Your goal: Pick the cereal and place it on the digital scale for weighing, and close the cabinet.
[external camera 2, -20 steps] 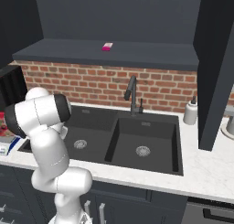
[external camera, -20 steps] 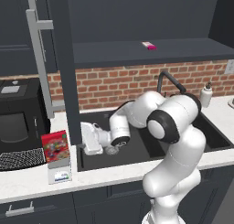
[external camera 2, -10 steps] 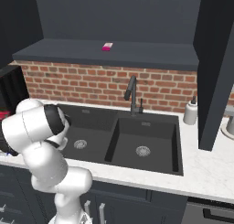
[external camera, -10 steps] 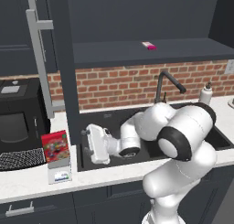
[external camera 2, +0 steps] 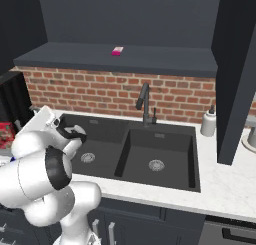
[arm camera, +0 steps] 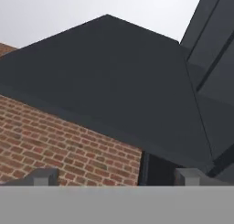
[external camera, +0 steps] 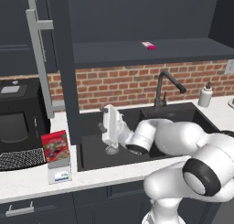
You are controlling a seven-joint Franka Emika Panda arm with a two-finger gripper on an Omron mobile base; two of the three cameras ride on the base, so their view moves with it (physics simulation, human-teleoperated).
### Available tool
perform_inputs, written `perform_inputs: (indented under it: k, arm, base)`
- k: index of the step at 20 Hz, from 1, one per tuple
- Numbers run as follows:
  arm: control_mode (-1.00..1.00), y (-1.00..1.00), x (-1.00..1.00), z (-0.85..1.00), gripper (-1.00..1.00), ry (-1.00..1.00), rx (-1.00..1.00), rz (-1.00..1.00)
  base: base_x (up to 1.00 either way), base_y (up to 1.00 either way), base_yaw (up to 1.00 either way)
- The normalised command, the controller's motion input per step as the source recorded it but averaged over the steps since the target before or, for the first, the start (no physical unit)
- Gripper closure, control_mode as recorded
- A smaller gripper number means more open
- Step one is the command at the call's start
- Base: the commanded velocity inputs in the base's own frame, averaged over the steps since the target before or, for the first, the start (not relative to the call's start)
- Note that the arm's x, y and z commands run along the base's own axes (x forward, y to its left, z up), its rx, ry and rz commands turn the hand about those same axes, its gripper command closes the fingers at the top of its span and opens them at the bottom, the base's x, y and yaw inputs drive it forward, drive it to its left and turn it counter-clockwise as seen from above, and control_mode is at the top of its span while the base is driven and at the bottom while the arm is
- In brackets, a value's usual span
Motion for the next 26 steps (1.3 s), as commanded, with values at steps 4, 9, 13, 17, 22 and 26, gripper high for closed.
perform_inputs:
  k: [4, 9, 13, 17, 22, 26]
  arm:
    - [-1.00, -0.74, -0.58, 0.91, -1.00, 0.25, 0.15, -0.40]
    - [-1.00, -0.71, -0.46, 0.87, -1.00, 0.24, 0.12, -0.37]
    - [-1.00, -0.62, -0.37, 0.83, -1.00, 0.28, 0.06, -0.33]
    - [-1.00, -0.60, -0.34, 0.73, -1.00, 0.31, 0.03, -0.30]
    - [-1.00, -0.73, -0.32, 0.73, -1.00, 0.35, 0.04, -0.28]
    - [-1.00, -0.58, -0.16, 0.49, -1.00, 0.37, 0.00, -0.27]
  base:
    - [0.00, 0.00, 0.00]
    - [0.00, 0.00, 0.00]
    - [0.00, 0.00, 0.00]
    - [0.00, 0.00, 0.00]
    - [0.00, 0.00, 0.00]
    - [0.00, 0.00, 0.00]
